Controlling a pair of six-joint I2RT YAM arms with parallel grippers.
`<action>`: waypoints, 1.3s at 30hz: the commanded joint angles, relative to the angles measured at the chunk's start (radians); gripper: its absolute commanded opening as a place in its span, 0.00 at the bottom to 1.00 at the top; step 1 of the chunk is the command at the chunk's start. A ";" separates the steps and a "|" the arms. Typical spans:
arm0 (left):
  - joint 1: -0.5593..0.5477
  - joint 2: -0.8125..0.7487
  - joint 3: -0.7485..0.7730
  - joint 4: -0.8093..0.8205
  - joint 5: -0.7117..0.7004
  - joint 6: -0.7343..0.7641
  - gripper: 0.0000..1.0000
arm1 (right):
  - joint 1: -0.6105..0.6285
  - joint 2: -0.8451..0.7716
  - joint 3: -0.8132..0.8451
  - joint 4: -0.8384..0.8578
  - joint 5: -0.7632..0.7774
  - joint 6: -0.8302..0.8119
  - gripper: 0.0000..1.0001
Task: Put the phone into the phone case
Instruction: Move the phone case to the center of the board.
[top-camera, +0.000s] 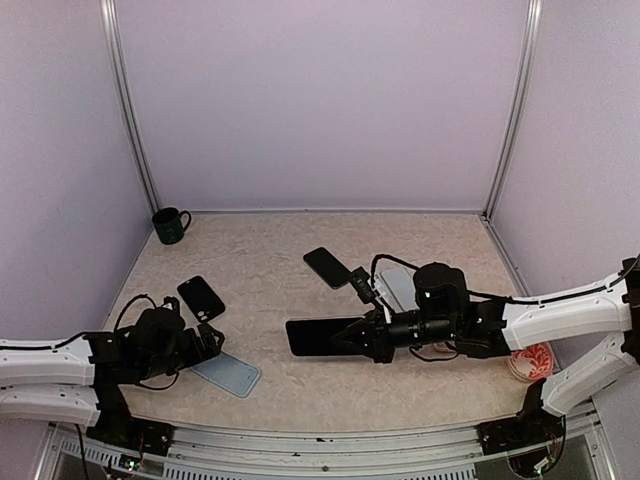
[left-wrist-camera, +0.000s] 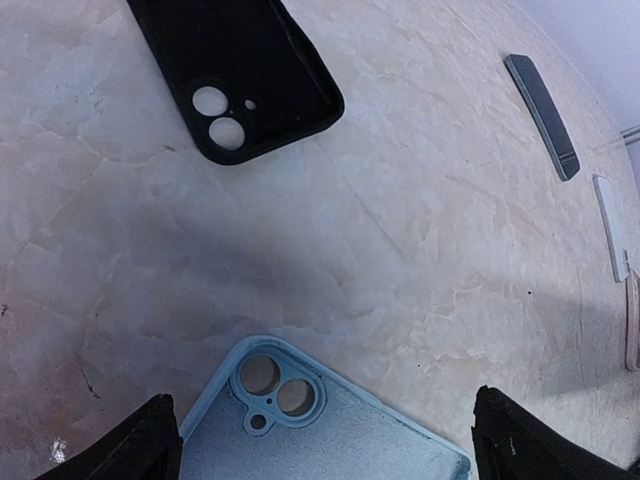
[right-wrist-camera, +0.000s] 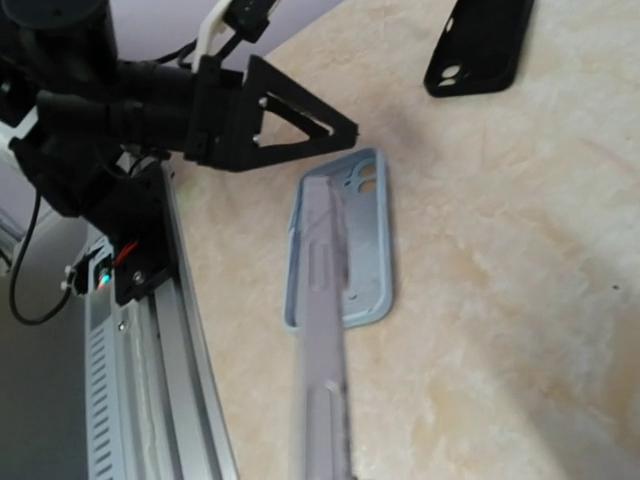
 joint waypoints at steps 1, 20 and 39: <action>0.008 0.006 -0.020 -0.016 0.011 -0.013 0.99 | 0.023 0.016 0.057 0.007 -0.013 -0.020 0.00; 0.004 0.046 -0.076 0.054 0.071 -0.011 0.94 | 0.037 0.014 0.066 -0.028 0.014 -0.029 0.00; -0.023 -0.007 -0.137 0.043 0.107 -0.060 0.45 | 0.037 0.001 0.085 -0.060 0.030 -0.046 0.00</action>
